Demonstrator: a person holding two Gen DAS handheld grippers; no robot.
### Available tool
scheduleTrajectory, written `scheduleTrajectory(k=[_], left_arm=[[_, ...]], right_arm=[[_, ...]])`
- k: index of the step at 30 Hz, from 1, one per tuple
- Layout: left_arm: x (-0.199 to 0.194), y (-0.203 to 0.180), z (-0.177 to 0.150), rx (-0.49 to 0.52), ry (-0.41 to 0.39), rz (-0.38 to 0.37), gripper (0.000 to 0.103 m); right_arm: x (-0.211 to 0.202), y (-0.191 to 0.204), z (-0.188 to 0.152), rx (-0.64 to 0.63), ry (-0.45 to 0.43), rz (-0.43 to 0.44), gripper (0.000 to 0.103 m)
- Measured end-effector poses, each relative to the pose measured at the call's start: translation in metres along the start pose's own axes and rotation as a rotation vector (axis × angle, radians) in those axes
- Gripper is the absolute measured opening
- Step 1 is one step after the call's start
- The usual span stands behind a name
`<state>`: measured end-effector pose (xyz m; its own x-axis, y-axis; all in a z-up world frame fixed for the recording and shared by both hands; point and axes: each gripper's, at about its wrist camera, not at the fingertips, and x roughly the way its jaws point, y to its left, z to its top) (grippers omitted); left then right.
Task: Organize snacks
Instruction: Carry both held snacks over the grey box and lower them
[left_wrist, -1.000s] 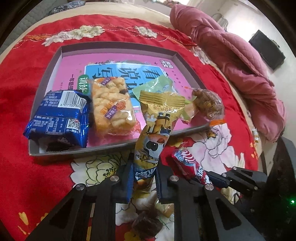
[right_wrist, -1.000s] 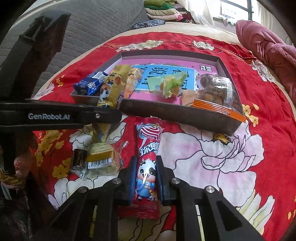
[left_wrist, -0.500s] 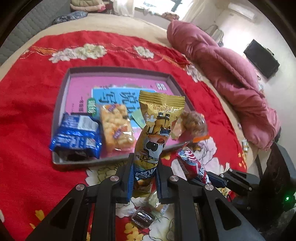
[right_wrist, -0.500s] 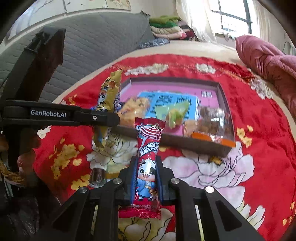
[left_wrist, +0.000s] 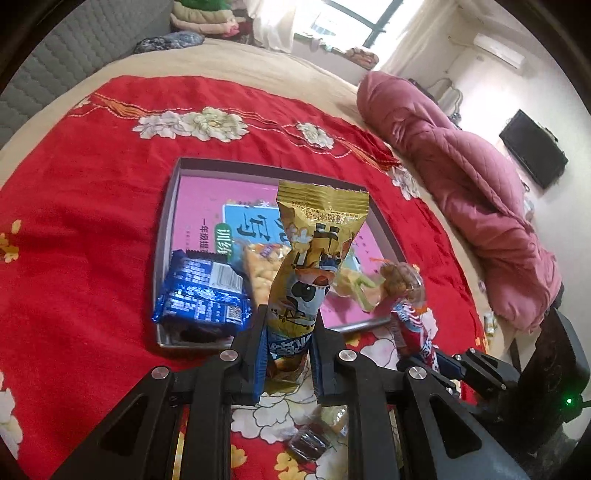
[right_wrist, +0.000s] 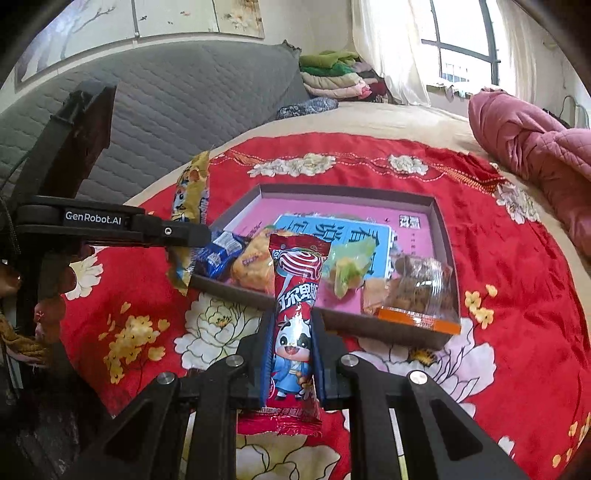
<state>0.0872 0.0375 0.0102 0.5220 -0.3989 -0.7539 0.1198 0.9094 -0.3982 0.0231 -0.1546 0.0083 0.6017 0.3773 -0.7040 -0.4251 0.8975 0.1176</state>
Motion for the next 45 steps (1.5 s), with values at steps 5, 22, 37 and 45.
scheduleTrajectory(k=[5,22,37,45], left_arm=[[-0.004,0.005,0.004,-0.013,-0.021,0.013,0.02],[0.01,0.022,0.012,-0.061,-0.027,0.028,0.02],[0.04,0.027,0.015,-0.067,0.013,0.037,0.02],[0.048,0.024,0.015,-0.054,0.023,0.027,0.02]], right_arm=[[0.0,-0.002,0.004,0.004,-0.015,-0.007,0.018],[0.008,-0.013,0.022,0.036,-0.06,-0.05,0.018],[0.017,-0.018,0.033,0.041,-0.088,-0.095,0.018],[0.026,-0.026,0.038,0.058,-0.091,-0.133,0.018]])
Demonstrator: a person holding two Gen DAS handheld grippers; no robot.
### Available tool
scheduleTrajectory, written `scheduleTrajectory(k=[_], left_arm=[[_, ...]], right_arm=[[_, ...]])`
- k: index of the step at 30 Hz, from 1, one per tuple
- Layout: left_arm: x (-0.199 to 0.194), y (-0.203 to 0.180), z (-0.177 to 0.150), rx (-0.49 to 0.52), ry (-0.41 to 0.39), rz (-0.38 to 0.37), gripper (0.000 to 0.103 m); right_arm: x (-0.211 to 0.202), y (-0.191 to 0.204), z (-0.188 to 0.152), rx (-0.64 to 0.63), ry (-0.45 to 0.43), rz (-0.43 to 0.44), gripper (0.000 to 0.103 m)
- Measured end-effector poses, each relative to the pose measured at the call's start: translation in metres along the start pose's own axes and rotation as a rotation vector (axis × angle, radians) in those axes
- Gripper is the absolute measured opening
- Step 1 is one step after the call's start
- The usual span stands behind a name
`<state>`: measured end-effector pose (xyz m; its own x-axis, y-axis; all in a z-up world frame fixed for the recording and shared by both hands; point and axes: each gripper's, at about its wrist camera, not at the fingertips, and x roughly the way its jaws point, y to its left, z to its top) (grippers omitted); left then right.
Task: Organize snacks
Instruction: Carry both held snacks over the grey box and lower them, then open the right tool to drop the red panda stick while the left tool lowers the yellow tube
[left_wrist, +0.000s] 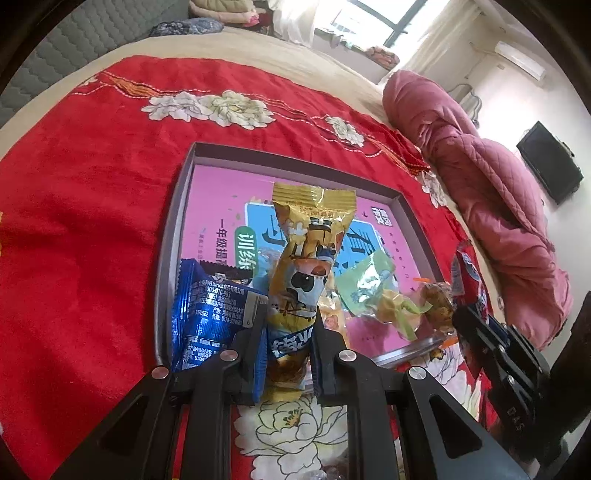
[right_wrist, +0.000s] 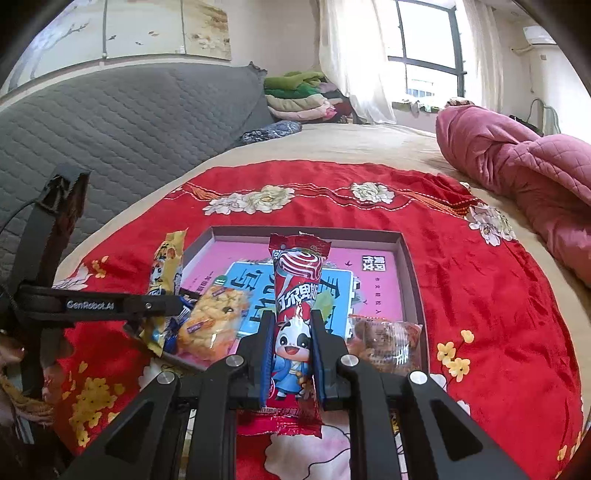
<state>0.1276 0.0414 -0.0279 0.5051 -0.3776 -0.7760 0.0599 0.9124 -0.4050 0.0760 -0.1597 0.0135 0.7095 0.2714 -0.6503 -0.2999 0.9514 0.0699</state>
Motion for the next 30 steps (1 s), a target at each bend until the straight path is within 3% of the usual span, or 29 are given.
scheduleTrajectory(k=[8,30], left_arm=[[0.003,-0.002,-0.001,-0.001,0.012,-0.013,0.019],[0.008,-0.007,-0.002,0.013,0.038,-0.02,0.019]], right_arm=[[0.01,-0.004,0.001,-0.009,0.001,-0.05,0.018],[0.03,-0.006,0.002,0.0,0.034,-0.077,0.018]])
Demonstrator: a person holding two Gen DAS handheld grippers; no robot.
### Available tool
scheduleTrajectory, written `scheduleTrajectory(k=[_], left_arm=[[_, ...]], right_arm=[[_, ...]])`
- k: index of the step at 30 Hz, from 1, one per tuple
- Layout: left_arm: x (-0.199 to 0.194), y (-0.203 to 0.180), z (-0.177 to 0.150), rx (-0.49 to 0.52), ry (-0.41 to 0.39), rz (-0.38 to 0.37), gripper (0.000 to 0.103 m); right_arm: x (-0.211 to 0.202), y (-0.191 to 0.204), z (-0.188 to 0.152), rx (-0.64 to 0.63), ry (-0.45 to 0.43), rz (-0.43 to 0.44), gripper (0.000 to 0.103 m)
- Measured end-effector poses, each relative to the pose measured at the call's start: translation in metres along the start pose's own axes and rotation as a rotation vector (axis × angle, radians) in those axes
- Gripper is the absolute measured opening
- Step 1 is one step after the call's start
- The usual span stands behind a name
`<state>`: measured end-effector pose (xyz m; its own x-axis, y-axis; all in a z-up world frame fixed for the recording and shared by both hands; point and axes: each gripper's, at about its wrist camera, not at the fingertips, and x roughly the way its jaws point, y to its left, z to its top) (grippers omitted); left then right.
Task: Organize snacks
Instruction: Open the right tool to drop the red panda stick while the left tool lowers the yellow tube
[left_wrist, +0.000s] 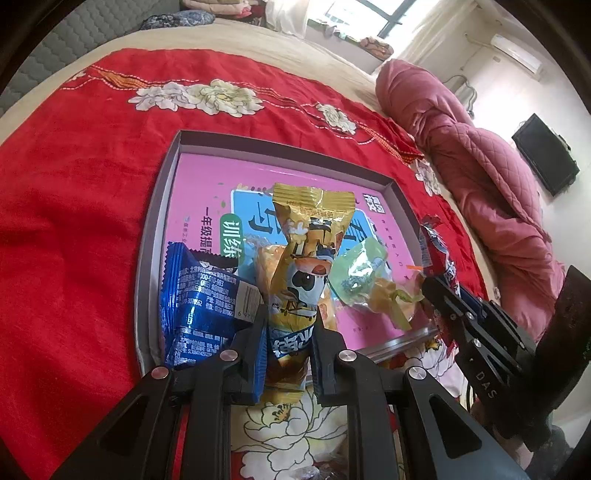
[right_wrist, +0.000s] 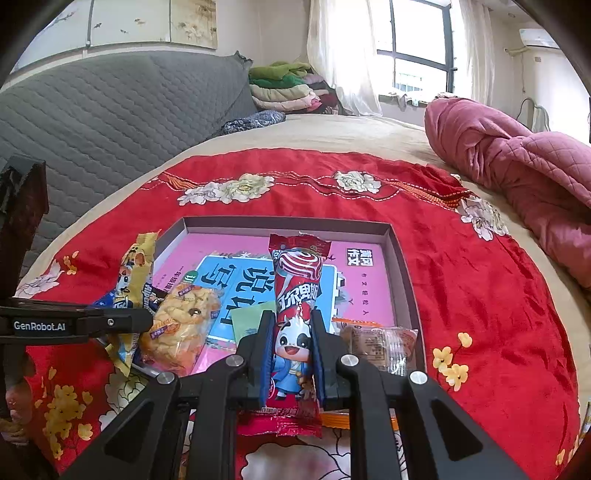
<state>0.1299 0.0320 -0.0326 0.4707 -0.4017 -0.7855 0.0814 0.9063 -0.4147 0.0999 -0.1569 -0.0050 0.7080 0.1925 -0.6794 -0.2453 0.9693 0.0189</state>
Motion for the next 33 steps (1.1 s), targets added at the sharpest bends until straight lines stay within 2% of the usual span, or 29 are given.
scheduleTrajectory(k=[26,33], left_arm=[[0.0001,-0.0009,-0.0028,0.003,0.006,0.001,0.019],[-0.001,-0.0038,-0.0039,0.002,0.009,0.023,0.019]], right_arm=[[0.0076,-0.0052,0.0016,0.044,0.01,-0.001,0.018],[0.0093,-0.0069,-0.0005,0.056,0.013,0.013,0.018]])
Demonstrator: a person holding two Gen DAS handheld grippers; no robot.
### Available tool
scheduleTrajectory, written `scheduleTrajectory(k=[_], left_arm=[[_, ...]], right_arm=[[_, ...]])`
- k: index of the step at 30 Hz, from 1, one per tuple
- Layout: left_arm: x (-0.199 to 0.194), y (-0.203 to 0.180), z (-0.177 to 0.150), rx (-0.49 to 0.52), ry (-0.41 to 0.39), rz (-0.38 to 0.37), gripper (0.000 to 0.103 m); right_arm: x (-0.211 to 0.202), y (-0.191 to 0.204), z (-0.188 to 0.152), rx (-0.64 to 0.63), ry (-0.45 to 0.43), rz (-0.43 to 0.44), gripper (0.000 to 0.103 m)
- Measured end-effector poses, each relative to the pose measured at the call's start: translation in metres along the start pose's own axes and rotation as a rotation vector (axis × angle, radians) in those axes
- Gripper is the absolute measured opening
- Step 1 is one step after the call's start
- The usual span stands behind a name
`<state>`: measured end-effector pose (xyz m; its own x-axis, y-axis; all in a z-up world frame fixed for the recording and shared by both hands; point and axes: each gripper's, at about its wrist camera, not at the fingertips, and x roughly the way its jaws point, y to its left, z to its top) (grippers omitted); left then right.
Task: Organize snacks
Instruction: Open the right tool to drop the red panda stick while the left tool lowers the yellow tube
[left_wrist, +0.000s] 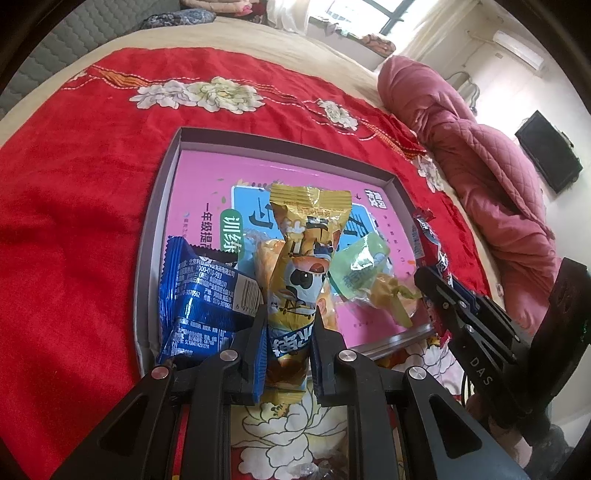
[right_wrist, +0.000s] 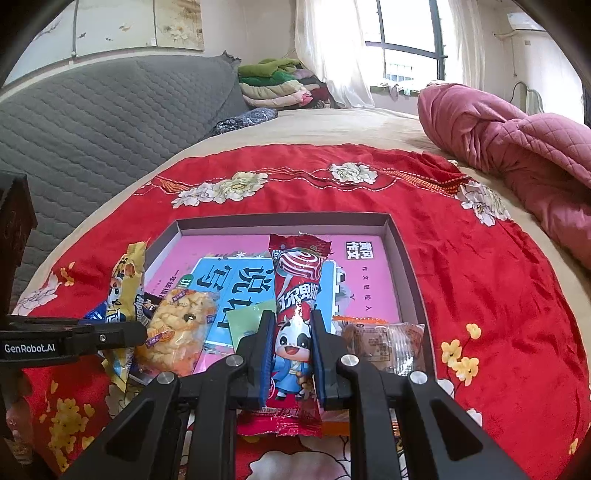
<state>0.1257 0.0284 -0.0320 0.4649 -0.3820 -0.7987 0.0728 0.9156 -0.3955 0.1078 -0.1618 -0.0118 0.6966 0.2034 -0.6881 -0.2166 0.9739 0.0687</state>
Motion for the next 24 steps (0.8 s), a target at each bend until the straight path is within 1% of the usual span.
scheduleTrajectory(k=[11,24], left_arm=[[-0.001,-0.005,-0.002,-0.007,0.007,0.045,0.02],[-0.003,-0.008,-0.004,-0.008,0.006,0.071,0.021]], right_arm=[[-0.002,-0.005,-0.001,0.023,-0.004,0.035,0.019],[-0.012,-0.007,-0.003,0.023,-0.034,0.041,0.02]])
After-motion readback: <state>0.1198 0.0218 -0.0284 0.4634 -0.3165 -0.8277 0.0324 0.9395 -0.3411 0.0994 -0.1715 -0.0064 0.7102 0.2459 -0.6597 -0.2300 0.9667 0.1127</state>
